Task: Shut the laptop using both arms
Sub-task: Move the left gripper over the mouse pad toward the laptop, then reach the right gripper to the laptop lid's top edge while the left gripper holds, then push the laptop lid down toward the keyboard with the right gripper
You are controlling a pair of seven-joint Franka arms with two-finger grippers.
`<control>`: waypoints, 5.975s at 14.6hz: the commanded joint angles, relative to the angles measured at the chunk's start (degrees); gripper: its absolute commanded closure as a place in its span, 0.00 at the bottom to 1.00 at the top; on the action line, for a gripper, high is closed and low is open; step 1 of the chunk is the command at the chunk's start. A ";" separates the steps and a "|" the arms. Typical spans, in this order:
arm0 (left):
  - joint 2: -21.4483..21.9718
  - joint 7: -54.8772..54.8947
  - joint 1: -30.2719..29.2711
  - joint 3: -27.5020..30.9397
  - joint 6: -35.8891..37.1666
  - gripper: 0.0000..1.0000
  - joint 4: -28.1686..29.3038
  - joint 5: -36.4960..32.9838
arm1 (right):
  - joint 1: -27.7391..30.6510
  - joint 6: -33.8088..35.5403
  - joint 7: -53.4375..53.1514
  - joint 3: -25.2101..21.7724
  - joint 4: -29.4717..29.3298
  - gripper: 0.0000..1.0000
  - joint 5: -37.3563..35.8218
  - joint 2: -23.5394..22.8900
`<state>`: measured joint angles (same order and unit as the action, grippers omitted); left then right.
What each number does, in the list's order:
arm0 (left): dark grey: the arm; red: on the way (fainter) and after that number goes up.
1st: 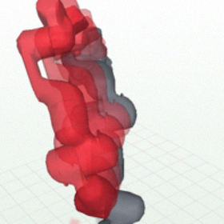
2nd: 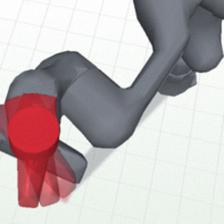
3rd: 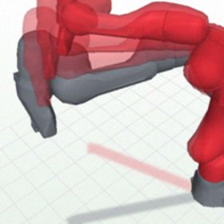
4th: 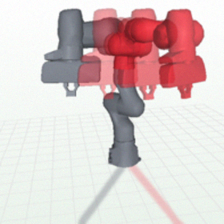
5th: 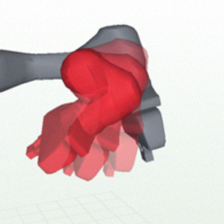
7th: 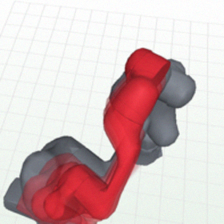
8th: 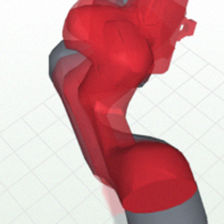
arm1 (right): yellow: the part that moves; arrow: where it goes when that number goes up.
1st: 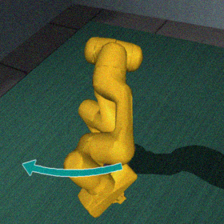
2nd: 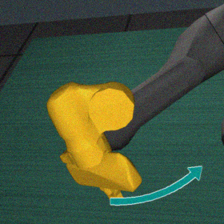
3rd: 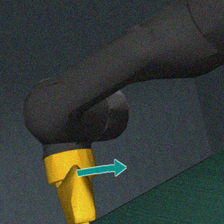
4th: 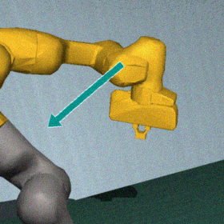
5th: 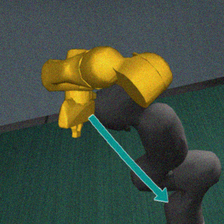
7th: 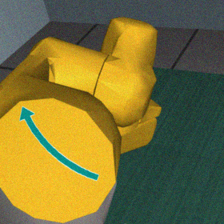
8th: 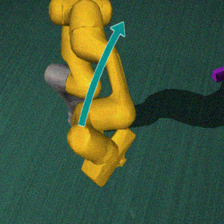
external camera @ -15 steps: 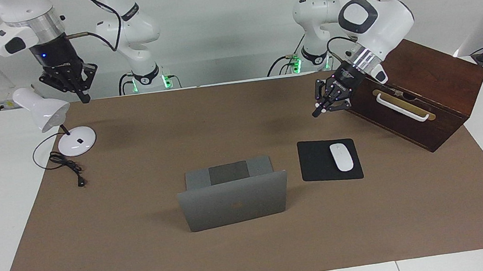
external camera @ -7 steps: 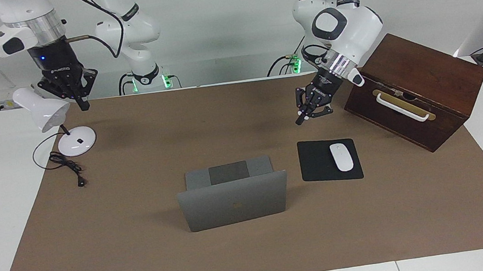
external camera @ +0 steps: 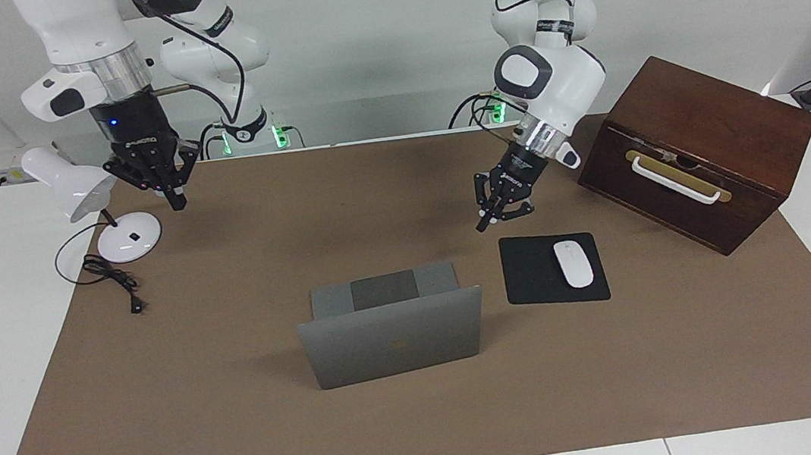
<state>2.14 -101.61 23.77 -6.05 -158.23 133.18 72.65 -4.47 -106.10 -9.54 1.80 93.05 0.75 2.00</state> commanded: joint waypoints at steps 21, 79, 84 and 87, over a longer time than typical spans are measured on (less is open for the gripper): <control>-14.27 58.37 -3.12 0.78 15.76 1.00 -4.24 44.32 | -8.36 -12.46 -13.67 0.49 -14.03 1.00 -6.64 -19.57; -24.11 68.74 0.58 0.60 11.45 1.00 -9.87 51.54 | -16.10 -16.34 -13.67 0.75 -23.61 1.00 -2.33 -37.86; -24.20 68.74 0.58 0.60 11.45 1.00 -9.96 51.54 | -17.33 -14.57 -16.56 0.75 -23.00 1.00 -1.80 -37.95; -24.20 68.74 0.58 0.60 11.45 1.00 -9.96 51.54 | -17.59 -14.57 -17.97 0.75 -21.78 1.00 -1.80 -37.86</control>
<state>-19.53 -34.74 24.39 -5.63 -147.55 124.21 122.77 -22.30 -121.17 -26.02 2.06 69.72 -1.79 -36.14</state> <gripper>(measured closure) 0.991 0.991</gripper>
